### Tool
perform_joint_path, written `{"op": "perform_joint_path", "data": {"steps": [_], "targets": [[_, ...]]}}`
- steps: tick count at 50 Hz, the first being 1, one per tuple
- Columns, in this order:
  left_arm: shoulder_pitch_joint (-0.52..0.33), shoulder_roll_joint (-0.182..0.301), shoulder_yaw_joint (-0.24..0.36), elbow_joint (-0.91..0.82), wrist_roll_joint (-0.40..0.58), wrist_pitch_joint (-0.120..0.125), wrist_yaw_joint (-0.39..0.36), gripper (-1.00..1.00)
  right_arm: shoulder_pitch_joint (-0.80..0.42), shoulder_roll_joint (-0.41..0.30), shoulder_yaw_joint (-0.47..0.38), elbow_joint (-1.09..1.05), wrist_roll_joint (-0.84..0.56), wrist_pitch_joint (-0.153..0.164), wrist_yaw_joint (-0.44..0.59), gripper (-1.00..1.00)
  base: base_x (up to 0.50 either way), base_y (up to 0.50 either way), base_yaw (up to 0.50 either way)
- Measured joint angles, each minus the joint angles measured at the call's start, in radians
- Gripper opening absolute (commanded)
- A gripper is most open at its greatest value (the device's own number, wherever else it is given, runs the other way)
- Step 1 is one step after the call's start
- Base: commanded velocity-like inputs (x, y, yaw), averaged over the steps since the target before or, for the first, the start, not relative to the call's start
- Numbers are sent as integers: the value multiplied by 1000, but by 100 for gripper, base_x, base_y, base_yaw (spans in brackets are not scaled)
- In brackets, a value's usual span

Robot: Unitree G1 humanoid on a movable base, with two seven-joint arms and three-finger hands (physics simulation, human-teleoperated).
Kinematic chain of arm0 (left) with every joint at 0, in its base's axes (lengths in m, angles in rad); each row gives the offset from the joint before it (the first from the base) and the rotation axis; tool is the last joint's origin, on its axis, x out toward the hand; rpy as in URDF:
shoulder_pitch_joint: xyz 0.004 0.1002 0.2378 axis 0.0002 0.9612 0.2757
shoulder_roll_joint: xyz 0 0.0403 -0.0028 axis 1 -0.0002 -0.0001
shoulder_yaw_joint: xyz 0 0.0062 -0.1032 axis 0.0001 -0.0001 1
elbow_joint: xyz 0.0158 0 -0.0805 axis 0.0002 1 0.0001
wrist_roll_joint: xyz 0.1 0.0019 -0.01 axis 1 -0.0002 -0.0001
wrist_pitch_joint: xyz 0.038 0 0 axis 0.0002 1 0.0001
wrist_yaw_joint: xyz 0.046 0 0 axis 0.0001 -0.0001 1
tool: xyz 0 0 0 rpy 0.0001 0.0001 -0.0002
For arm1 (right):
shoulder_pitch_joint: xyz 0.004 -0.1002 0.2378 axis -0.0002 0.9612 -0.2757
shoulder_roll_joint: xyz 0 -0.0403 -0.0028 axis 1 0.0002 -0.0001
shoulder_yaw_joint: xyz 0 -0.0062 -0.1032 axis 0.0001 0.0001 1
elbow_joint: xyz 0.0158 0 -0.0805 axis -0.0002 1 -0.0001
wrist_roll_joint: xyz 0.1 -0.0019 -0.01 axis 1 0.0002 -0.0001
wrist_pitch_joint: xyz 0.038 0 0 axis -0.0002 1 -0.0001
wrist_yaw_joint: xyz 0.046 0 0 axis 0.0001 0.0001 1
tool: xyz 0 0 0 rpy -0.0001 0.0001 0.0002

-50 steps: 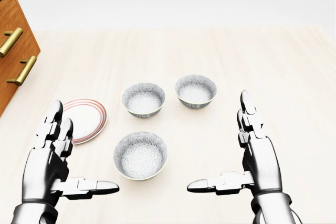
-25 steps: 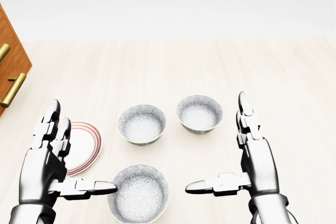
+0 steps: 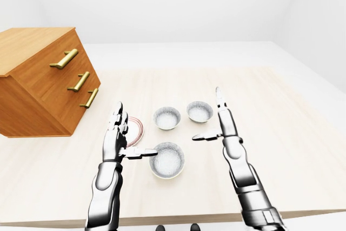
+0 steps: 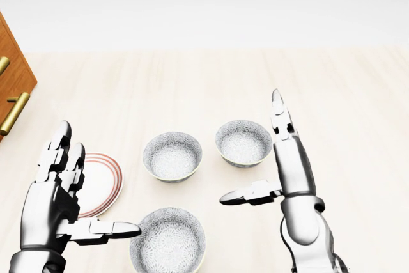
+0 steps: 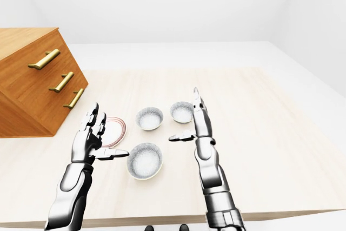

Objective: Stack the bowl at the front on the bowl in the middle.

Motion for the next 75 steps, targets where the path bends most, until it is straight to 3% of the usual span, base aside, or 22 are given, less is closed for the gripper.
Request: {"op": "perform_joint_path", "data": {"steps": [8, 15, 21, 28, 34, 49, 62, 75], "targets": [[0, 1, 1, 5, -3, -4, -3, 100, -263, -35, -7, 353, -125, -15, -88, 100, 0, 0, 0], [0, 1, 2, 8, -6, -7, -6, 100, -482, -56, -6, 716, -190, -53, -175, 100, 0, 0, 0], [0, 2, 3, 14, -8, -10, -10, 100, -600, -67, -10, 925, -219, -62, -216, 100, 0, 0, 0], [1, 1, 0, 18, -7, -15, -12, 100, -682, -76, -20, 1072, -234, -48, -236, 100, 0, 0, 0], [1, 1, 0, 24, -7, -18, -14, 100, -727, -80, -32, 1146, -235, -26, -241, 100, 0, 0, 0], [-2, 3, 1, 36, -8, -24, -19, 100, -748, -46, -16, 1213, -276, -6, -229, 100, 0, 0, 0], [-2, 3, 2, 42, -10, -29, -21, 100, -733, -27, 0, 1239, -339, 61, -178, 100, 0, 0, 0], [0, 4, 3, 44, -13, -34, -25, 100, -725, -9, 7, 1257, -403, 61, -142, 100, 0, 0, 0]]}}
